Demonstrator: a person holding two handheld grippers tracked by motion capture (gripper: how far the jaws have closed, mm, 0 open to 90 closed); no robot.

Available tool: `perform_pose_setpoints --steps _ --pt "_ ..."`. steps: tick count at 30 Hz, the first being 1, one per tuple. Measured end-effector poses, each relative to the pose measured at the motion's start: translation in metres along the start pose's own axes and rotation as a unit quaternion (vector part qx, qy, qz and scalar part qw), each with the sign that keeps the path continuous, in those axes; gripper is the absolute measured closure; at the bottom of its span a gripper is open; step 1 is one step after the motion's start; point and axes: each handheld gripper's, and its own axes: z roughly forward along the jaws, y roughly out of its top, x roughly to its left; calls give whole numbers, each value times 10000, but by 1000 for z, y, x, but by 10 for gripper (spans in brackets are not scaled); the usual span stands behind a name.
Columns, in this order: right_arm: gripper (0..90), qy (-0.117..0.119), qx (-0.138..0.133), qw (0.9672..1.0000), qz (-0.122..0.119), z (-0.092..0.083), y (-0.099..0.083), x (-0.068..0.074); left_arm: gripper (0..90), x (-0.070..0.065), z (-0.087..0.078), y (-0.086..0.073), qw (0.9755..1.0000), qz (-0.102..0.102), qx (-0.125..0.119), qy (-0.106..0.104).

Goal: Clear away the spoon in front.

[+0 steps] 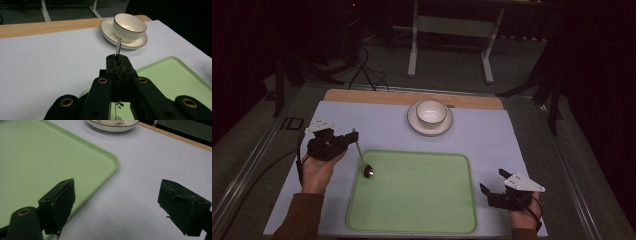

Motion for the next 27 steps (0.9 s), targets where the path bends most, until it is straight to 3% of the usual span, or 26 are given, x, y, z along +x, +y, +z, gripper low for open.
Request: perform_pose_setpoints --steps 8,17,22,27 --pt "141 -11 2 10000 -2 0 0 0 887 -3 -8 -10 9999 -42 130 -79" --pt "141 -10 10 10000 0 0 0 0 887 -8 -11 -18 9988 -34 356 -334" --pt "141 -6 31 10000 -18 0 0 0 890 -4 -4 -25 9956 -250 736 -528" --pt "141 -14 45 10000 -18 1 0 0 876 2 3 -37 9935 -448 715 -766"
